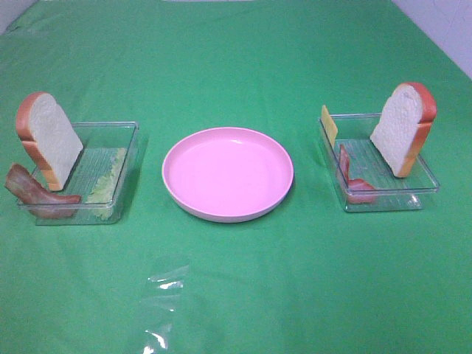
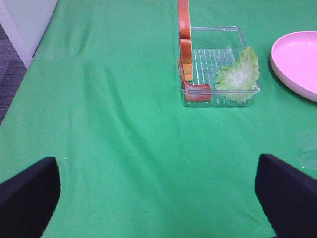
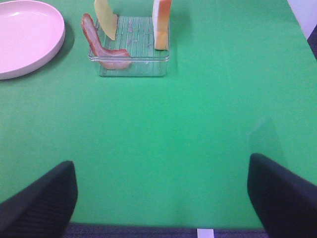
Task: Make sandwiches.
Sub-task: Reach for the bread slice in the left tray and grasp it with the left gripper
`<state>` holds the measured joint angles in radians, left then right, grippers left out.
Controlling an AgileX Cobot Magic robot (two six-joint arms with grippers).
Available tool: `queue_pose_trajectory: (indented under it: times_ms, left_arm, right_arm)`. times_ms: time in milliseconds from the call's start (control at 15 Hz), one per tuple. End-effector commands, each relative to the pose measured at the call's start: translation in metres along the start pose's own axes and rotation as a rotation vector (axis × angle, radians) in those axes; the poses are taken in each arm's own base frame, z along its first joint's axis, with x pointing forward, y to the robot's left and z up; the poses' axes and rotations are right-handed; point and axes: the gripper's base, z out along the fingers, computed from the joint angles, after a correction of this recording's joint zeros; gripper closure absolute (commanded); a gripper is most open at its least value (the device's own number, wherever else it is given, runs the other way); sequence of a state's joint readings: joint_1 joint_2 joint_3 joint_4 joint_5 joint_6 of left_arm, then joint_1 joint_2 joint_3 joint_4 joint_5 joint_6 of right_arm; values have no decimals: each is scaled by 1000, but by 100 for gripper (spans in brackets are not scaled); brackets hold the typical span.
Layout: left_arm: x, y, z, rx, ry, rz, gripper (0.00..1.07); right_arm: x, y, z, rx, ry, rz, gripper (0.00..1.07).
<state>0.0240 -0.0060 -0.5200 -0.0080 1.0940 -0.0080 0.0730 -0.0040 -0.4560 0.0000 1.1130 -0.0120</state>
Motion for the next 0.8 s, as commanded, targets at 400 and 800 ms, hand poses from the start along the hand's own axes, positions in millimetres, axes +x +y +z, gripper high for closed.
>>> queue_pose_trajectory:
  times_ms: [400,800]
  left_arm:
    - [-3,0,4,2,12,-2,6]
    - [-45,-1,32,3,384,17,6]
  right_arm:
    - [2,0,-2,1,-37,-8,18]
    - [2,0,-2,1,-37,-8,18]
